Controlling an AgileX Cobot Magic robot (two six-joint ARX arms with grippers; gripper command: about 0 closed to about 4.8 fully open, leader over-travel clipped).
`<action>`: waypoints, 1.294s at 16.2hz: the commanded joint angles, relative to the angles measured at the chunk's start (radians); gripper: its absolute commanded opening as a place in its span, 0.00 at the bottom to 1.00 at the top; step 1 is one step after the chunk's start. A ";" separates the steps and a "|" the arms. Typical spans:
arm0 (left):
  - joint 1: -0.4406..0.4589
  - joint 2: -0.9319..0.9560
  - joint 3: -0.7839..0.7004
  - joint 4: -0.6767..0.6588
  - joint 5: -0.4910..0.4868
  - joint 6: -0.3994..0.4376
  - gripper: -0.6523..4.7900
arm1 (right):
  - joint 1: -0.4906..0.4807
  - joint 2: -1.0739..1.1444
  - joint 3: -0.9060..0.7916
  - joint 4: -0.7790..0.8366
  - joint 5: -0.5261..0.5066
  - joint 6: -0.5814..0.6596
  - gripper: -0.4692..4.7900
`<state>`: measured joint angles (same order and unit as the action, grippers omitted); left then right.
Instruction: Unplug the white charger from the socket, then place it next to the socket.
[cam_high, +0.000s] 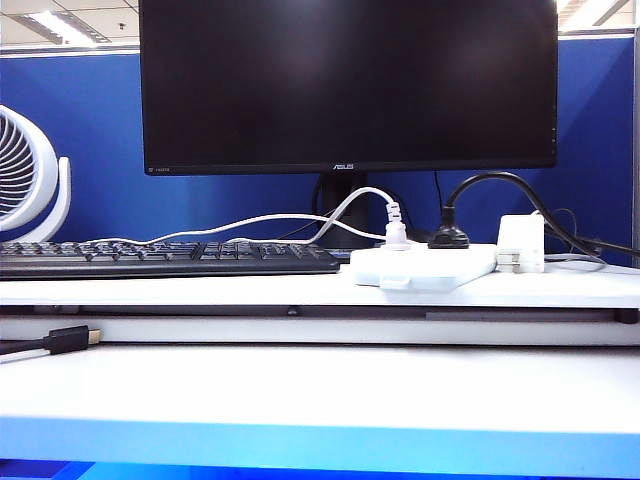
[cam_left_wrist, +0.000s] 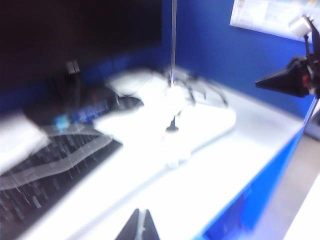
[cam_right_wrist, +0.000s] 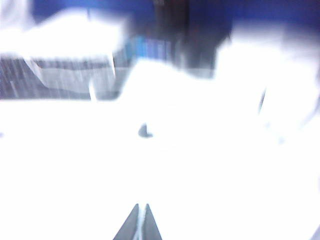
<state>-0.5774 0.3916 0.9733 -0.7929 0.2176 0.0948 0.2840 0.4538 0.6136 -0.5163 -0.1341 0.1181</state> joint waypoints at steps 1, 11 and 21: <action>0.001 -0.002 -0.156 0.116 -0.051 -0.022 0.11 | 0.001 -0.048 -0.108 0.135 0.006 0.043 0.08; 0.001 0.027 -0.819 0.783 -0.130 -0.149 0.11 | 0.000 -0.088 -0.460 0.400 0.001 0.067 0.08; 0.001 0.027 -0.902 0.811 -0.180 -0.068 0.11 | 0.000 -0.088 -0.608 0.445 0.002 0.072 0.08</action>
<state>-0.5774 0.4183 0.0769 0.0036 0.0414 0.0200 0.2840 0.3656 0.0093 -0.0772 -0.1322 0.1898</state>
